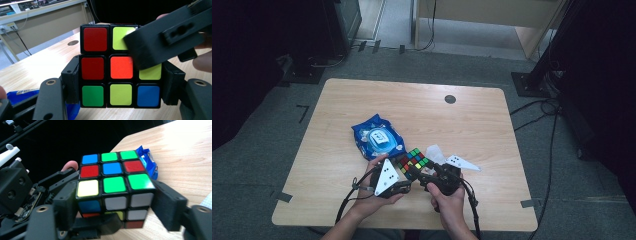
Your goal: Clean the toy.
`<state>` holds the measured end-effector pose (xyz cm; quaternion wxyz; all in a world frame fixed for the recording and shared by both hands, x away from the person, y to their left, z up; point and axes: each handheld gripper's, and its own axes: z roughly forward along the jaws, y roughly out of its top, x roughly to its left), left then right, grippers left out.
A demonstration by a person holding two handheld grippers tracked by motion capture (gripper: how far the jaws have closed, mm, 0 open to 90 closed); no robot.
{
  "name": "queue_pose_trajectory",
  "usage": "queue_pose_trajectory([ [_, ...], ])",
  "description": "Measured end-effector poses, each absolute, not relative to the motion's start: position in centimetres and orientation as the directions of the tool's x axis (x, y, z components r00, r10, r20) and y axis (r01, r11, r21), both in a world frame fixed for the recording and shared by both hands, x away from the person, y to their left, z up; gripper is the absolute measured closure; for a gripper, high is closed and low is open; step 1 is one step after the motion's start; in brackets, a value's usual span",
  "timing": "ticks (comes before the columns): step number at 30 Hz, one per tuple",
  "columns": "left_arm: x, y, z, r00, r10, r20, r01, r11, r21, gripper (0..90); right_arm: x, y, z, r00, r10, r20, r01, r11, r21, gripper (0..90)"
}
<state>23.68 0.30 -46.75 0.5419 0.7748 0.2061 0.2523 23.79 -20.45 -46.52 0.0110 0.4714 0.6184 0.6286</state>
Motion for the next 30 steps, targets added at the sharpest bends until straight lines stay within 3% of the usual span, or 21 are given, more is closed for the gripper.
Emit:
queue_pose_trajectory([
  [6,23.8,0.2,-47.0,0.805,0.571,0.164,0.047,-0.337,0.940,33.0,23.7,-20.7,-46.5,-0.540,0.607,0.583,0.590,-0.221,0.777,34.2],
  [11,23.7,0.2,-47.1,0.825,0.529,0.199,0.013,-0.370,0.929,26.4,24.2,-21.6,-46.0,-0.523,0.630,0.574,0.603,-0.203,0.772,34.3],
  [21,23.8,0.4,-47.9,0.792,0.505,0.343,-0.071,-0.482,0.873,22.2,25.5,-24.5,-44.3,-0.521,0.620,0.587,0.678,-0.117,0.726,34.2],
  [30,23.6,0.1,-48.3,0.780,0.465,0.418,-0.136,-0.527,0.839,20.0,25.5,-22.9,-44.3,-0.555,0.610,0.566,0.718,0.008,0.696,34.2],
])
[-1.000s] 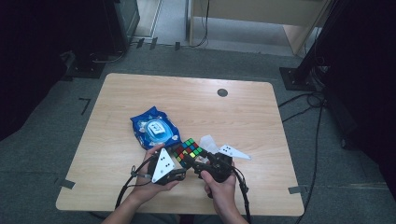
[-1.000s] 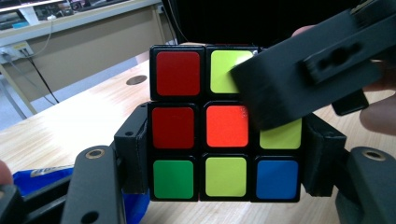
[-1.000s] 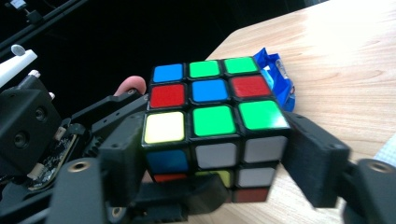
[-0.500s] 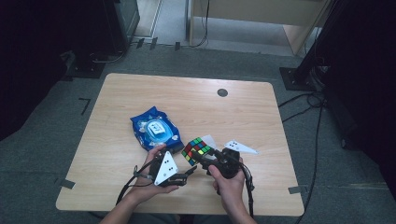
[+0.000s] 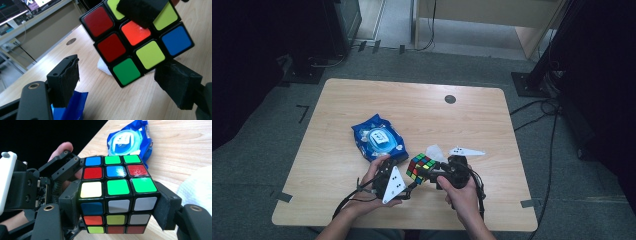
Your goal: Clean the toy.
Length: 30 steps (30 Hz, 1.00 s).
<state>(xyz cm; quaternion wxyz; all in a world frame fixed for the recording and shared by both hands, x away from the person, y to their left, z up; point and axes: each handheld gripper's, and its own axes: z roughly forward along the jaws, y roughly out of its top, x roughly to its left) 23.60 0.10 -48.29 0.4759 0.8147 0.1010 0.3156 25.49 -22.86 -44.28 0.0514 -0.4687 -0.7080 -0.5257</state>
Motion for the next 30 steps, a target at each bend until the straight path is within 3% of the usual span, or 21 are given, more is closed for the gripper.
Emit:
queue_pose_trajectory([
  [14,22.9,-0.9,-49.3,0.783,0.348,0.516,-0.264,-0.565,0.782,15.7,26.2,-22.4,-44.5,-0.542,0.610,0.578,0.791,0.140,0.595,34.1],
  [17,22.7,-0.9,-49.3,0.788,0.331,0.519,-0.274,-0.566,0.778,25.1,26.3,-22.4,-44.6,-0.541,0.611,0.577,0.793,0.142,0.593,34.0],
  [19,22.8,-0.9,-49.2,0.808,0.335,0.484,-0.252,-0.546,0.799,26.8,26.4,-22.5,-44.7,-0.543,0.609,0.579,0.788,0.130,0.602,33.9],
  [21,22.9,-0.6,-48.8,0.822,0.355,0.446,-0.218,-0.527,0.822,34.1,26.5,-22.7,-44.7,-0.549,0.607,0.574,0.773,0.108,0.625,33.3],
  [27,24.1,1.0,-48.1,0.830,0.445,0.335,-0.115,-0.452,0.884,34.2,26.6,-23.8,-44.3,-0.577,0.556,0.599,0.729,0.019,0.685,28.5],
  [30,24.7,1.7,-47.9,0.820,0.488,0.298,-0.070,-0.431,0.900,34.2,26.6,-25.0,-44.2,-0.567,0.596,0.568,0.677,-0.057,0.734,29.2],
])
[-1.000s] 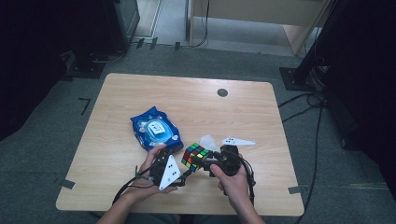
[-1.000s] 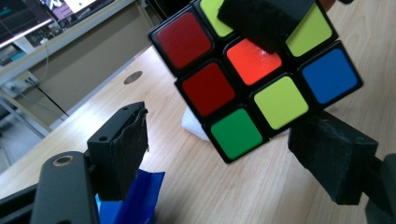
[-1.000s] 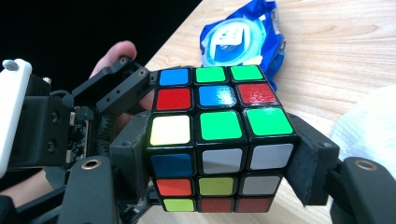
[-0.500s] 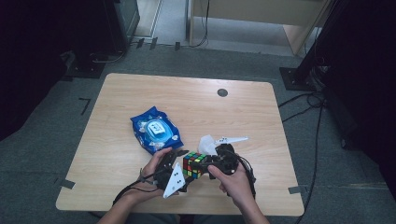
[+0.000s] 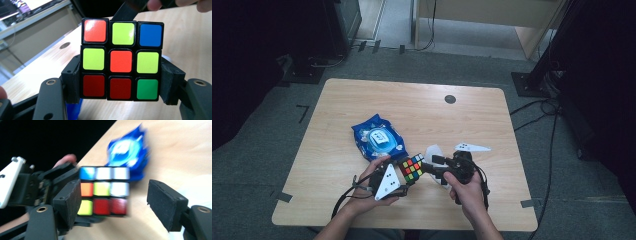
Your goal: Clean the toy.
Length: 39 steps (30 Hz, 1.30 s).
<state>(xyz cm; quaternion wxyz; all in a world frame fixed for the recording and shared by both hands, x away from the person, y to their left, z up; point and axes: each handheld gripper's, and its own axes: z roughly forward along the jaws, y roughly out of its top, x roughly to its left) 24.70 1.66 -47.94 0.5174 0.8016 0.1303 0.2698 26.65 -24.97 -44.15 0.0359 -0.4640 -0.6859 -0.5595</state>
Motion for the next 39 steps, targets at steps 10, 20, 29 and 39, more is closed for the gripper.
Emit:
queue_pose_trajectory([
  [10,25.5,2.5,-47.8,0.818,0.530,0.222,0.003,-0.391,0.921,34.2,28.0,-25.7,-49.6,-0.498,0.837,0.227,0.587,0.133,0.799,41.5],
  [20,25.8,2.9,-47.4,0.833,0.535,0.138,0.058,-0.332,0.941,34.2,28.1,-24.2,-51.3,-0.512,0.854,0.093,0.586,0.267,0.765,54.5],
  [29,25.9,3.2,-47.1,0.820,0.559,0.126,0.077,-0.326,0.942,34.2,28.0,-24.2,-51.8,-0.492,0.868,0.062,0.600,0.287,0.747,72.8],
  [39,26.0,3.0,-47.4,0.819,0.561,0.122,0.093,-0.340,0.936,34.2,27.1,-25.3,-49.3,-0.482,0.869,0.109,0.539,0.197,0.819,87.8],
])
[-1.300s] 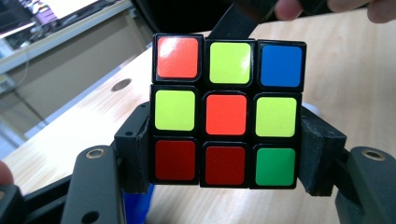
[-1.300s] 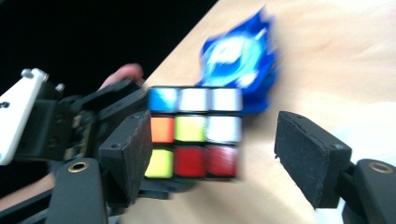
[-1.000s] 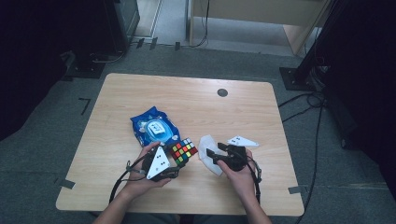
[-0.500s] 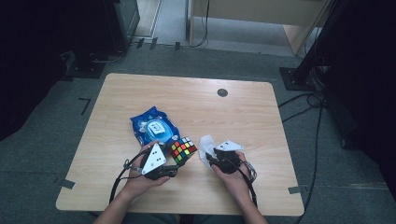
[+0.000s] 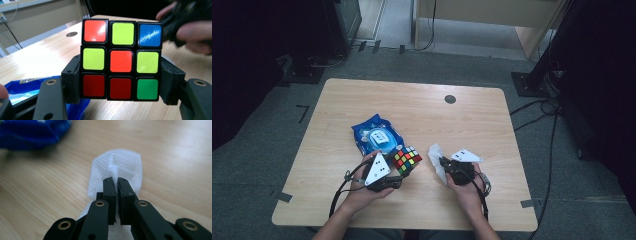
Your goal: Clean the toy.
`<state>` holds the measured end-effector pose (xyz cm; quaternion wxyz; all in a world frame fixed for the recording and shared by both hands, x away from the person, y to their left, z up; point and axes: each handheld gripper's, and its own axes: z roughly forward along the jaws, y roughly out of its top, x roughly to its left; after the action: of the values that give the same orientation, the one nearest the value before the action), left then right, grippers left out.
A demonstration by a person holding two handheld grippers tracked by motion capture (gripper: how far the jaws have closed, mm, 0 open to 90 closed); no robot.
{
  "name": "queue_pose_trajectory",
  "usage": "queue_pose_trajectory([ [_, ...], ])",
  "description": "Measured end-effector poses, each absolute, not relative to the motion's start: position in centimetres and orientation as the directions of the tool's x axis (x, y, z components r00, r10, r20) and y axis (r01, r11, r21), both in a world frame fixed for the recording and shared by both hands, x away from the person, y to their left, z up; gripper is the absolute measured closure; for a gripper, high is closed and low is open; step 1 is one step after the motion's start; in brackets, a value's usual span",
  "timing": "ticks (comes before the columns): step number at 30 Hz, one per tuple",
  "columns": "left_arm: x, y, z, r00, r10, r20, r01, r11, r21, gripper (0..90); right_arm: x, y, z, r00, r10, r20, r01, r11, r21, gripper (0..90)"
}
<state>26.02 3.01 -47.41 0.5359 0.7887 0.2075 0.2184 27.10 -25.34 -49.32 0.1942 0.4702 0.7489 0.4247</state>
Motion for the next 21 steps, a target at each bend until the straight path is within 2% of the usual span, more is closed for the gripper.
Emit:
queue_pose_trajectory([
  [6,25.9,2.5,-47.8,0.831,0.541,0.128,0.091,-0.359,0.929,34.2,25.1,-25.4,-45.4,-0.537,0.825,0.177,0.420,0.079,0.904,88.0],
  [9,25.7,2.2,-47.8,0.837,0.532,0.129,0.088,-0.363,0.928,34.2,24.3,-24.9,-44.0,-0.576,0.796,0.185,0.377,0.058,0.924,88.1],
  [12,25.3,1.7,-47.8,0.847,0.515,0.134,0.073,-0.361,0.930,34.2,22.7,-23.2,-42.0,-0.671,0.721,0.174,0.300,0.050,0.953,88.1],
  [17,24.9,1.4,-47.6,0.857,0.496,0.142,0.052,-0.356,0.933,34.2,22.0,-22.0,-41.6,-0.709,0.686,0.162,0.284,0.067,0.957,88.0],
  [21,24.5,1.5,-47.1,0.858,0.494,0.142,0.034,-0.330,0.944,34.2,22.5,-21.6,-42.8,-0.703,0.689,0.178,0.320,0.083,0.944,87.8],
])
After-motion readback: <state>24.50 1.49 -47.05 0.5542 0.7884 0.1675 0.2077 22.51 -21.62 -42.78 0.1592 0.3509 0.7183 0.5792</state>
